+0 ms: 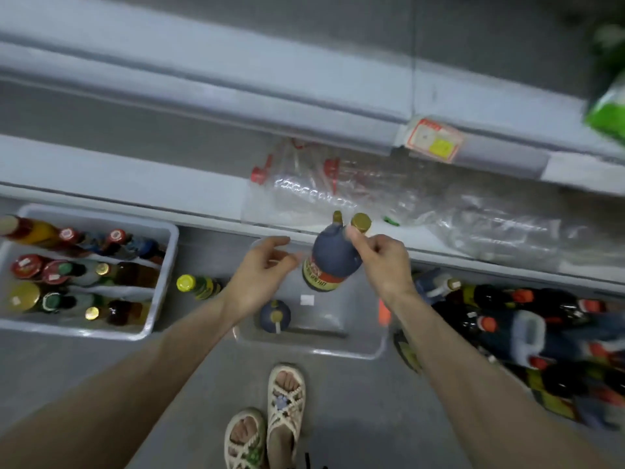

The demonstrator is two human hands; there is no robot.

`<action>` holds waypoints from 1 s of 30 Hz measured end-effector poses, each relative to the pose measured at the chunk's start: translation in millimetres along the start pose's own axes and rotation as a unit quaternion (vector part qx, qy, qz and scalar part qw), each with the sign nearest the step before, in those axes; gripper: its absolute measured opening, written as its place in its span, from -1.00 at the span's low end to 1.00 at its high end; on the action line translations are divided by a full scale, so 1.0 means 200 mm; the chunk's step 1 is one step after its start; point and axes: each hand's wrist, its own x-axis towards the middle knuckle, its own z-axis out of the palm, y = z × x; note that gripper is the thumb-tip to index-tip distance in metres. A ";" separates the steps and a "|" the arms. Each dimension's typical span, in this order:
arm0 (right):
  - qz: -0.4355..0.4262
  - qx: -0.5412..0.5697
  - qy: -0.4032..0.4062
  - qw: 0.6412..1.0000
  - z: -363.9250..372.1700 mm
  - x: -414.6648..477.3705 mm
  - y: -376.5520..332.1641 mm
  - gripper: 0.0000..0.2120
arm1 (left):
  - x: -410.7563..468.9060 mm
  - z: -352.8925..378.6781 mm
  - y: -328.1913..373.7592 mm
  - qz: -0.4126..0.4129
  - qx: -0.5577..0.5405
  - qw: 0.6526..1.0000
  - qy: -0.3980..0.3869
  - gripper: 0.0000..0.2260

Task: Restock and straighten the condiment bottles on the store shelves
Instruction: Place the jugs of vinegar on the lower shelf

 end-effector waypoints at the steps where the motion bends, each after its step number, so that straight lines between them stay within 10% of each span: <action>1: -0.013 0.005 0.007 1.000 -0.09 -0.05 -0.11 -0.50 | -0.06 0.01 0.11 0.014 0.001 1.000 -0.011 -0.63; 17: -0.256 0.035 0.133 0.957 -1.64 -1.12 -1.91 -0.48 | -1.27 0.13 2.10 0.301 0.034 0.939 -0.160 -0.40; 30: -0.350 0.013 0.150 0.924 -2.43 -1.77 -2.24 -0.65 | -1.98 0.45 2.77 0.431 0.088 0.893 -0.097 -0.37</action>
